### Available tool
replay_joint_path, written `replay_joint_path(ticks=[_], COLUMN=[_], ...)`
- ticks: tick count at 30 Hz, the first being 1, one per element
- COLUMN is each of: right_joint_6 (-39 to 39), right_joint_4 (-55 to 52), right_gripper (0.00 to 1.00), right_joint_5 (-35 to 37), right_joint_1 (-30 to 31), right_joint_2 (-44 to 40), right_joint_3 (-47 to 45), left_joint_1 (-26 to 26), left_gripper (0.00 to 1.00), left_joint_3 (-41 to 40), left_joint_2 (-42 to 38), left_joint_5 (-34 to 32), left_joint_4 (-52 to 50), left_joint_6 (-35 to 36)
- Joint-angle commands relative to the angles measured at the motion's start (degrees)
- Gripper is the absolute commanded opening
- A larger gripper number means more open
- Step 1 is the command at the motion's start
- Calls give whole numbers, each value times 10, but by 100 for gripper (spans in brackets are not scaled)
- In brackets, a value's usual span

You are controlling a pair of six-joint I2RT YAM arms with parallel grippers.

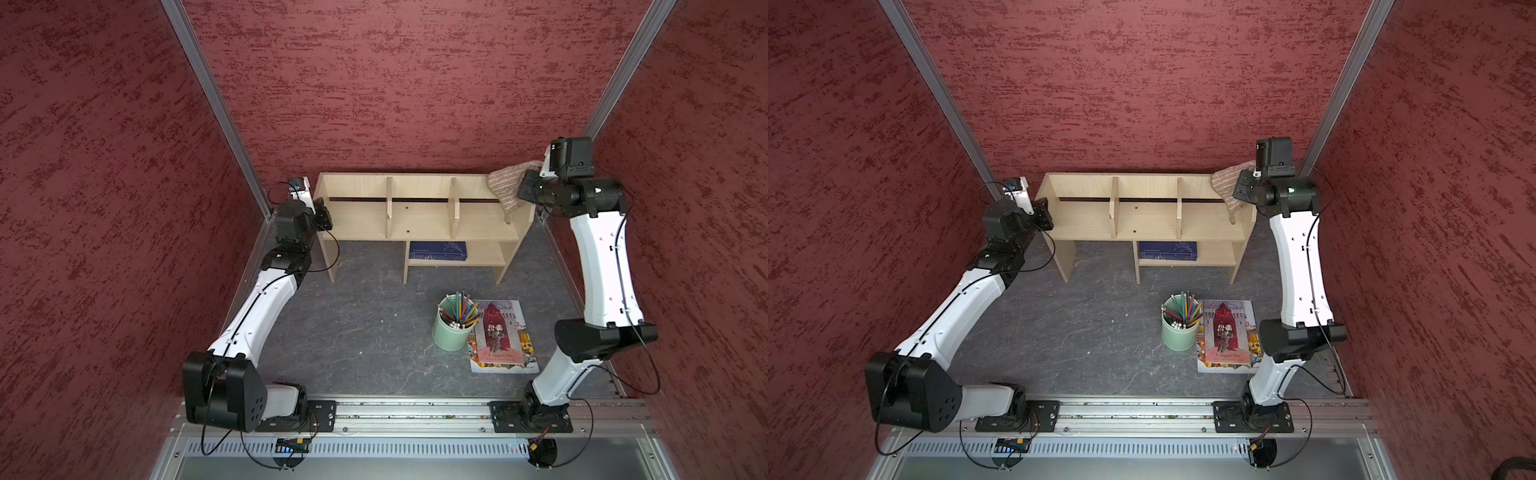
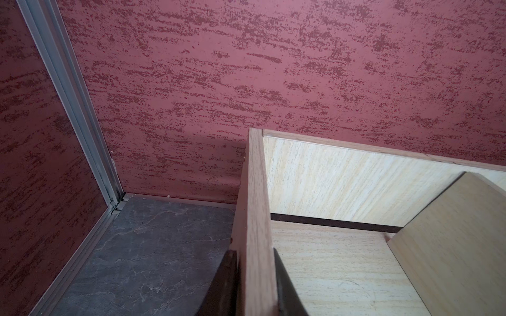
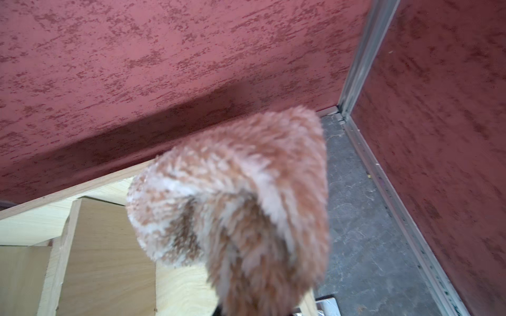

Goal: Wipe the bookshelf clean with a cloth
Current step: Wipe the dust from the shelf.

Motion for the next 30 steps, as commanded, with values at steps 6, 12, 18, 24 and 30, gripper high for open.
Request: replay_joint_path(ticks=[6, 12, 18, 24, 30], right_joint_6=[47, 43, 40, 21, 9], right_joint_4=[71, 78, 131, 129, 77], right_gripper=[0, 0, 0, 0, 0], right_joint_5=[-162, -115, -68, 6, 124], right_joint_1=[59, 106, 111, 111, 98], right_joint_2=[77, 72, 0, -45, -31], right_joint_3=[79, 11, -170, -282, -218], left_joint_1=[-17, -16, -16, -12, -13], left_gripper=[0, 0, 0, 0, 0], left_joint_3=[-1, -3, -15, -16, -17], left_joint_2=[9, 7, -1, -4, -6], left_joint_5=[16, -1, -7, -19, -21], left_joint_4=[-55, -56, -43, -45, -42], left_joint_6=[-64, -70, -81, -82, -80])
